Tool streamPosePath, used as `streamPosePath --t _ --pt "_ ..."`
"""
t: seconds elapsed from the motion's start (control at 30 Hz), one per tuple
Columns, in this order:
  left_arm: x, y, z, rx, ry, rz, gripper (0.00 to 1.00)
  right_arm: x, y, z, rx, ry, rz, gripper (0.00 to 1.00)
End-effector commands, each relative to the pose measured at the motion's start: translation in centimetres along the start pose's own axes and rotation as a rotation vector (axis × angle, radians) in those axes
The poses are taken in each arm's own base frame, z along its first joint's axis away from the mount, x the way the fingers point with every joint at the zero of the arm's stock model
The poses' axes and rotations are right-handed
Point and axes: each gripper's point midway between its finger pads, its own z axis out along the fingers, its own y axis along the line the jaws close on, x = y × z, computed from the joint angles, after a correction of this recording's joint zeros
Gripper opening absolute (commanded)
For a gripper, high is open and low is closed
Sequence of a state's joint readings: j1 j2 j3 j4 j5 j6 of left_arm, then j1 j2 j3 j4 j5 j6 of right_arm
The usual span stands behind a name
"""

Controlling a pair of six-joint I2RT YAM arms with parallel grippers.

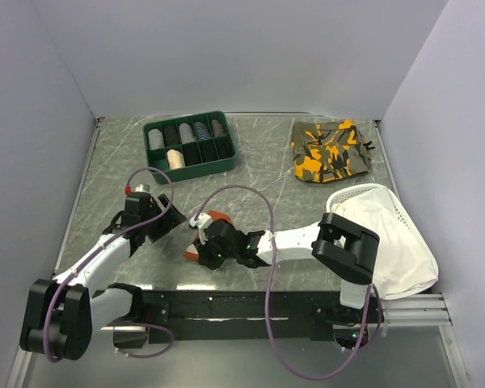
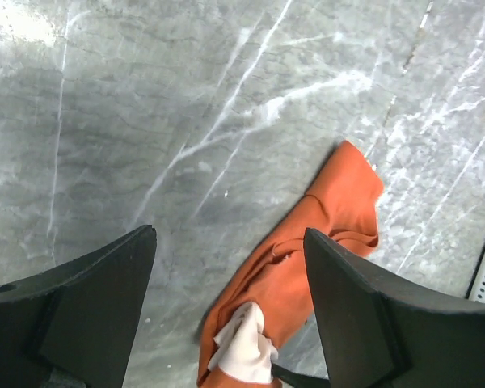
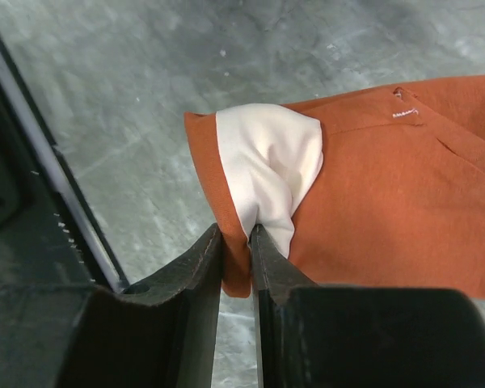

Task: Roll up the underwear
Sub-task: Roll the underwear to the center of the board.

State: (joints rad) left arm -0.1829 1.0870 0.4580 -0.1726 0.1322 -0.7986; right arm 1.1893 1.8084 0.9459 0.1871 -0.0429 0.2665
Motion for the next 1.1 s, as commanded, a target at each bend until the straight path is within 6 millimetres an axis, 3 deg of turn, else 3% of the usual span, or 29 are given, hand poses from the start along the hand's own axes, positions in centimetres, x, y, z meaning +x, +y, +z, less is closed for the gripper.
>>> streamPosePath --t 0.0,0.33,0.6,0.8,1.07 --pt "0.8 0.3 -0.3 0.016 0.012 -0.009 0.8 -1.6 -0.5 -1.1 -0.1 -0.057 0.172 0.14" --pt "1.9 -1.7 -1.1 0.179 0.03 0.035 0.79 -1.7 -2.3 -2.2 -0.298 -0.061 0.459 0.13" --pt "3.2 -3.3 -2.3 0.313 0.047 0.08 0.77 -1.9 -2.4 -2.1 -0.525 0.018 0.624 0.11" --pt "3.8 -4.4 -3.0 0.387 0.032 0.113 0.76 -2.1 -5.1 -1.7 -0.53 0.019 0.728 0.11" --pt "5.7 -4.2 -2.3 0.361 0.079 0.166 0.75 -1.3 -6.7 -0.4 -0.446 0.101 0.767 0.13"
